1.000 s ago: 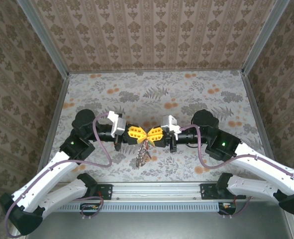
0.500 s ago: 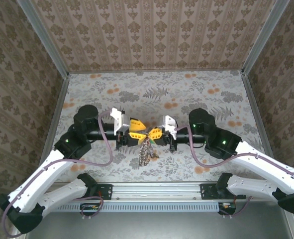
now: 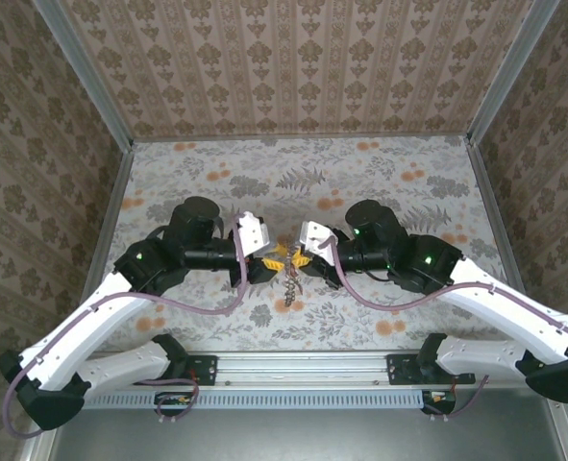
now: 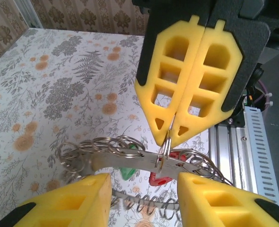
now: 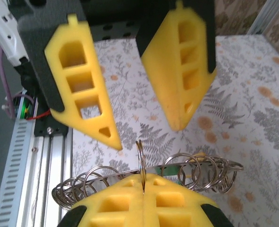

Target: Put the keys on the keyring

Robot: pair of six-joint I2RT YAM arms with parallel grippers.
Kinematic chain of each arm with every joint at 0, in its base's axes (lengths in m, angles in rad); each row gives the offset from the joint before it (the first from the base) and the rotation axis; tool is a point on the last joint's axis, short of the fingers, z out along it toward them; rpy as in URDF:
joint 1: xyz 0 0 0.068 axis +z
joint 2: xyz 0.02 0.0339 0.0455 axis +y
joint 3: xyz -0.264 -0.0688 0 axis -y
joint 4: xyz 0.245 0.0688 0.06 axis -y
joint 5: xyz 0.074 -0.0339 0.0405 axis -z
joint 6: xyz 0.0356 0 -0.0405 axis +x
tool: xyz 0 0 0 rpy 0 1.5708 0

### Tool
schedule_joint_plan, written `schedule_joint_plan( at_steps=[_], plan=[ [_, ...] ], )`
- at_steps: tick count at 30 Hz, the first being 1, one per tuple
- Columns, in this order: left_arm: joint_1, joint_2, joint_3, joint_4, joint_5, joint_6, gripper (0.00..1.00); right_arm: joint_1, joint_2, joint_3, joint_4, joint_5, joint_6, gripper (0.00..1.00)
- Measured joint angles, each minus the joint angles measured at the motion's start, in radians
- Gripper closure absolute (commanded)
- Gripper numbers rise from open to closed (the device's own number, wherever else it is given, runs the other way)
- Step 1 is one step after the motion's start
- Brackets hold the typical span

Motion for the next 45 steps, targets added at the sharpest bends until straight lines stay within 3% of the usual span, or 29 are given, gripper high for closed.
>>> schedule_joint_plan(
  at_steps=[16,22,26,31,37,40,45],
  plan=[
    [-0.032,0.065,0.045,-0.003,0.055,0.023,0.77,0.001,0.021,0.008,-0.042,-0.016,-0.01,1.0],
    [-0.033,0.092,0.045,-0.021,0.07,0.023,0.78,0.001,0.019,0.008,-0.042,-0.019,-0.01,1.0],
    [-0.033,0.089,0.043,-0.023,0.079,0.019,1.0,0.0,0.016,0.008,-0.039,-0.018,-0.009,1.0],
    [-0.037,0.08,0.029,-0.013,0.097,0.027,1.0,0.0,0.015,0.008,-0.042,-0.019,-0.009,1.0],
    [0.005,-0.015,-0.063,0.111,0.195,-0.012,1.0,0.007,-0.018,-0.012,0.015,-0.04,0.016,0.76],
    [0.044,-0.068,-0.109,0.179,0.27,-0.052,1.0,0.006,-0.034,-0.028,0.055,-0.046,0.026,0.75],
    [0.063,-0.085,-0.127,0.267,0.354,-0.096,1.0,0.006,-0.035,-0.044,0.095,-0.057,0.044,0.81]
  ],
)
